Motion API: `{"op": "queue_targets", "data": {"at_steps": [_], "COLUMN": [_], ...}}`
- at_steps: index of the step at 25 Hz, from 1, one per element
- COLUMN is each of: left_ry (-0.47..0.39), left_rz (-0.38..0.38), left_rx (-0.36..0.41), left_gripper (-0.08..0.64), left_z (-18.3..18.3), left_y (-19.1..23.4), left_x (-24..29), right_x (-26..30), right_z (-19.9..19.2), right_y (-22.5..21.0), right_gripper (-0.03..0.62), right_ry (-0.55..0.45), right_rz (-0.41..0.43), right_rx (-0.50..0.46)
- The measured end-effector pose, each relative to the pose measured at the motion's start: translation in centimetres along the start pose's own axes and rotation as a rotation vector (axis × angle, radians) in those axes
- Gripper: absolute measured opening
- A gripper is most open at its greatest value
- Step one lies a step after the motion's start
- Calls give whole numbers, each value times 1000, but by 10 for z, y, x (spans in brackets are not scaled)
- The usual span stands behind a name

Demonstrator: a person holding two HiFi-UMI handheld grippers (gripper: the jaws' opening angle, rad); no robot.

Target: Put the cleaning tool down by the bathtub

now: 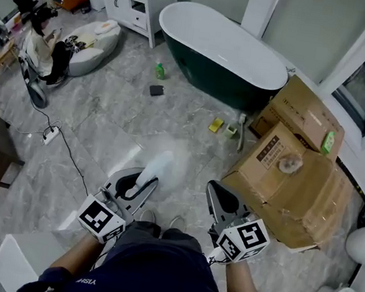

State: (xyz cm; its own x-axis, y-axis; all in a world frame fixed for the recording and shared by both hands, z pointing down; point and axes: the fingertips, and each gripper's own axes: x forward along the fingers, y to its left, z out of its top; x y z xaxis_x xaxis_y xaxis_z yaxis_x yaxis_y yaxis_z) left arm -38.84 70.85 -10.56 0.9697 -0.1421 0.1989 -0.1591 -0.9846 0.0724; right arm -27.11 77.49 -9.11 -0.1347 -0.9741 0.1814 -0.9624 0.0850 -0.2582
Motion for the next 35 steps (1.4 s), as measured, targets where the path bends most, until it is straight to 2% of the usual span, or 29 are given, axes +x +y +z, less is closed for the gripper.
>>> {"op": "queue_targets", "data": {"at_steps": [20, 35], "left_ry": [-6, -14], "left_rz": [27, 60], "left_rx": [-11, -29], "left_gripper": [106, 106], "left_z": [1, 5], "left_y": [-4, 39], "left_x": [32, 64], "right_x": [-3, 36], "right_z": [-9, 5], "right_y": [-37, -71], "right_gripper": [5, 5], "right_ry": [36, 52], "right_rz": [14, 31], "right_rx": [21, 10]}}
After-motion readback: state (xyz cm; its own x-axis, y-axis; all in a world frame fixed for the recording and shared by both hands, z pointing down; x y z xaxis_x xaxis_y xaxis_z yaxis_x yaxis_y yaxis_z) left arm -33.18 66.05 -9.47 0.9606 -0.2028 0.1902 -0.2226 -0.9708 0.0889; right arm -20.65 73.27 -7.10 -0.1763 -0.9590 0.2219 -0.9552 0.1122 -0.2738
